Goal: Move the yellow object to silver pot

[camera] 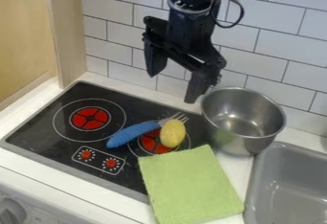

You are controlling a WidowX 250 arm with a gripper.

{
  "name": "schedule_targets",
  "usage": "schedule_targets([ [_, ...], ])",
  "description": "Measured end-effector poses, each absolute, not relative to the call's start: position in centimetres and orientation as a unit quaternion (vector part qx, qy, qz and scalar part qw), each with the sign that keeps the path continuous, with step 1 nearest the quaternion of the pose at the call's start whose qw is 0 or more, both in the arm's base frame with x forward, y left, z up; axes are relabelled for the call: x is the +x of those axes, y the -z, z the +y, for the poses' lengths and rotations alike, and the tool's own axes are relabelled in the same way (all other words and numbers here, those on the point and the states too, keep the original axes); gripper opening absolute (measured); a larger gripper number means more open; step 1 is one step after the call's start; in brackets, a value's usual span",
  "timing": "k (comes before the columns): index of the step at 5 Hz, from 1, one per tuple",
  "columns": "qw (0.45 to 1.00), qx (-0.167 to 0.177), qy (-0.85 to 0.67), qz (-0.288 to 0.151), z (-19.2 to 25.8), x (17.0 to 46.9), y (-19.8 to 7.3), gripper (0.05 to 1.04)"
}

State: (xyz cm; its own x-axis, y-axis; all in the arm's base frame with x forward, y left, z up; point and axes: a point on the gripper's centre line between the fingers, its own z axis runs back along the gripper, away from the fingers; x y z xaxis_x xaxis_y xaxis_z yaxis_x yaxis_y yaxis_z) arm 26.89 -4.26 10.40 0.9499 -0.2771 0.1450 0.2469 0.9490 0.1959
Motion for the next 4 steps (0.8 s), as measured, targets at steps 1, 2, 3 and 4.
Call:
schedule_targets([
  [1,0.987,0.087,0.117,-0.073,-3.5,26.9,-8.2,0.999],
  [2,0.988,0.088,0.109,-0.066,-3.4,27.3,-6.8,0.999],
  [3,0.99,0.084,0.099,-0.061,-3.2,27.6,-5.6,0.999],
  [4,0.99,0.091,0.1,-0.047,-3.1,27.7,-4.2,0.999],
])
